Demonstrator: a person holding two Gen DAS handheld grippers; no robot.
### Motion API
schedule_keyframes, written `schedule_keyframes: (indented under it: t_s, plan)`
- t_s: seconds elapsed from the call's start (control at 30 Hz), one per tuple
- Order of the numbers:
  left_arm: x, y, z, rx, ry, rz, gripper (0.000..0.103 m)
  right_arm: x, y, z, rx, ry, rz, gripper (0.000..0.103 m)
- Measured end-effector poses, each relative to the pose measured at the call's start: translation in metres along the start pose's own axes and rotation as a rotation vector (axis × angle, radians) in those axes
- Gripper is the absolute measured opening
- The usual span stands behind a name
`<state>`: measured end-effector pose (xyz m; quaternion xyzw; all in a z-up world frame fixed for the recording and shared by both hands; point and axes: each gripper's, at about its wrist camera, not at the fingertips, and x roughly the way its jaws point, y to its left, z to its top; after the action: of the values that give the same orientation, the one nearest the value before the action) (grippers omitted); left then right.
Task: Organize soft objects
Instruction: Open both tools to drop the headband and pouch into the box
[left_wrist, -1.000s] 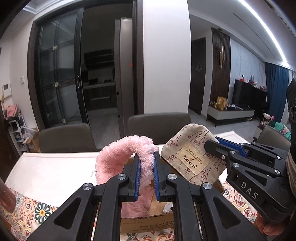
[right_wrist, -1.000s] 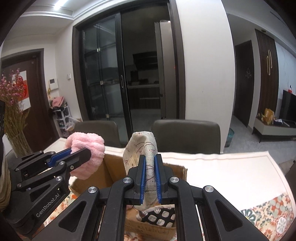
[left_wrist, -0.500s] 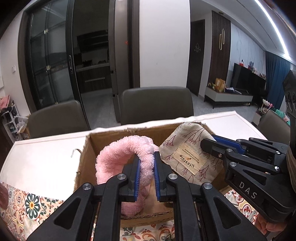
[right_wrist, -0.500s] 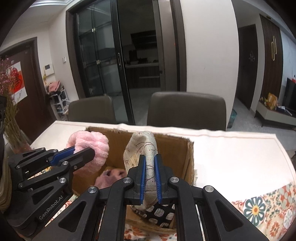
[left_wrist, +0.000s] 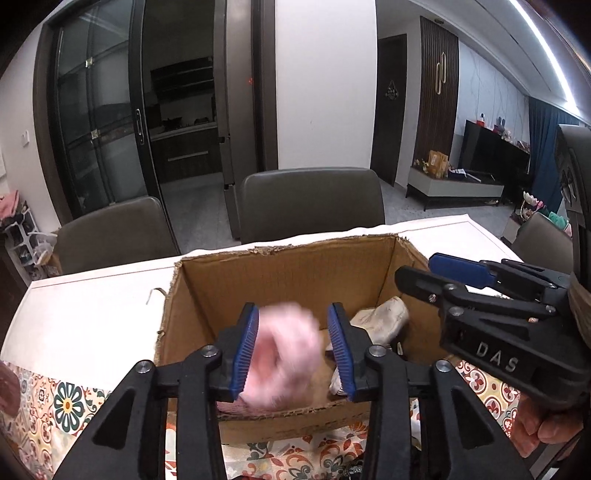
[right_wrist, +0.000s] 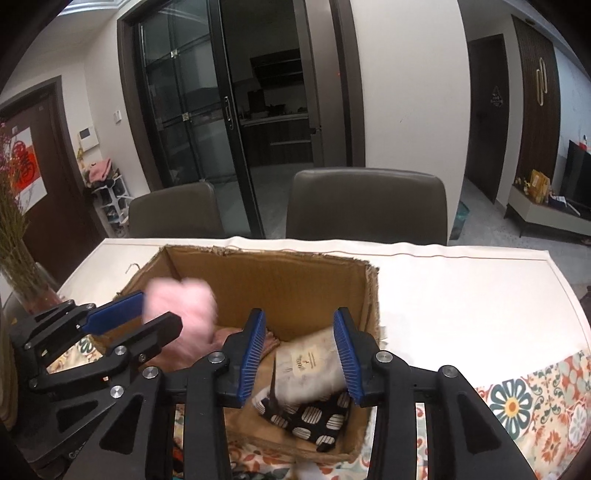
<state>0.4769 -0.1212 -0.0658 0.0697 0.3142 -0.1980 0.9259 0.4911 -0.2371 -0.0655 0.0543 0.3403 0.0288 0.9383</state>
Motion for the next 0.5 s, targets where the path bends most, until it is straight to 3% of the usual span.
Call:
schedule_keyframes:
  t_s: [0.03, 0.33, 0.5]
  plan:
    - [-0.003, -0.001, 0.000, 0.001, -0.005, 0.001, 0.045, -0.002, -0.001, 0.000, 0.004, -0.003, 0.000, 0.040]
    - [-0.044, -0.008, 0.001, 0.019, -0.065, 0.021, 0.046, -0.038, -0.003, 0.006, 0.033, -0.042, -0.026, 0.040]
    - [-0.072, -0.012, 0.000, 0.008, -0.095, 0.023, 0.046, -0.061, -0.003, 0.008, 0.053, -0.075, -0.035, 0.049]
